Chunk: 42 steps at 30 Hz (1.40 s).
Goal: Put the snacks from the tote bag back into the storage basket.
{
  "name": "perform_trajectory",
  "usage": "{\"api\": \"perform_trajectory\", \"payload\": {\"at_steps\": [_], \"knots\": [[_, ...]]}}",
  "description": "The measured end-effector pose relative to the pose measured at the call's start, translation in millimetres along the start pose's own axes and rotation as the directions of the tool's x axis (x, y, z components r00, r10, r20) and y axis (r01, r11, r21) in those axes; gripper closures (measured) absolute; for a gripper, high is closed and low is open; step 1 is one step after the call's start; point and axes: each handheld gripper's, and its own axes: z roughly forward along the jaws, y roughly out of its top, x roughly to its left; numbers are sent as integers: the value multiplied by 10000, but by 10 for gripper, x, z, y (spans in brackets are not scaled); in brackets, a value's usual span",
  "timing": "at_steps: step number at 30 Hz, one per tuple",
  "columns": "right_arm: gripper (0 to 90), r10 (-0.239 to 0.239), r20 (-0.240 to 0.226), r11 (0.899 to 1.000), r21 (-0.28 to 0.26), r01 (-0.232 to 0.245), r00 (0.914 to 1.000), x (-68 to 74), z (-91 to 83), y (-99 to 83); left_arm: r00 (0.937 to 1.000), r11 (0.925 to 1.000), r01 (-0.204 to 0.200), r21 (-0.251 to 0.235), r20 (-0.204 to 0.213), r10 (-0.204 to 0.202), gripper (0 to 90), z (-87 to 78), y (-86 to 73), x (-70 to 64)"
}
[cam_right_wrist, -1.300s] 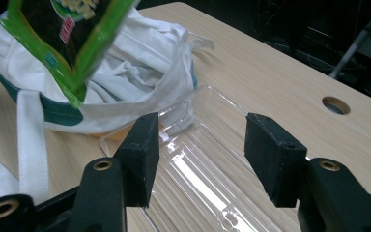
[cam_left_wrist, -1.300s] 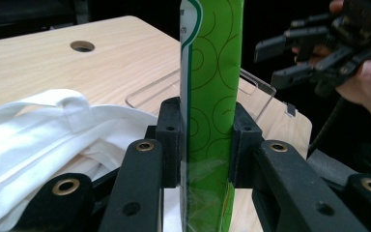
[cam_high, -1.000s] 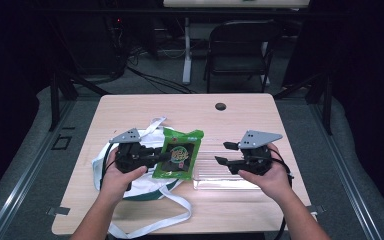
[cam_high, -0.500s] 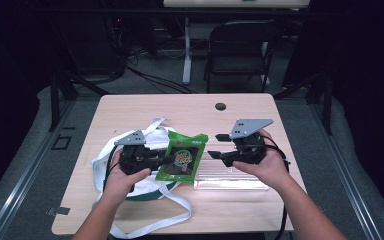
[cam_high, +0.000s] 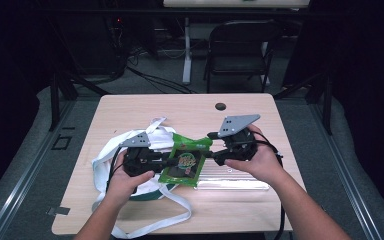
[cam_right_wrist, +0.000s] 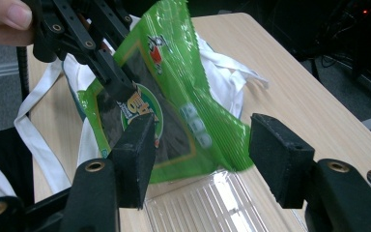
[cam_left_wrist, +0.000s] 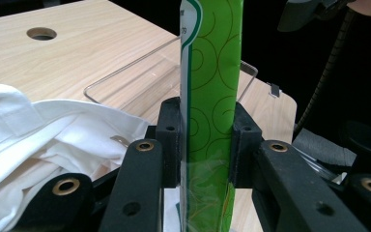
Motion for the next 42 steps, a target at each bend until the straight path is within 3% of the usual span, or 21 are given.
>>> {"api": "perform_trajectory", "payload": {"at_steps": [9,14,21,27,42], "knots": [[419,-453,-314,9976,513,469,9985,15,115,101,9999,9997,-111,229,111,109,722,61,-14,-24],[420,-540,-729,9939,924,607,9959,-5,210,112,9997,9996,-184,227,168,180,722,72,-18,-25],[466,-328,-1594,9895,1337,545,9867,-25,326,124,9987,9987,-412,313,298,403,723,100,-15,-62],[509,-145,-1929,9830,1768,492,9811,-71,386,96,9971,9975,-645,274,424,633,723,99,-4,-87],[701,429,-2821,9793,2018,156,9584,-106,395,98,9963,9971,-728,239,467,716,721,105,-6,-90]]}}
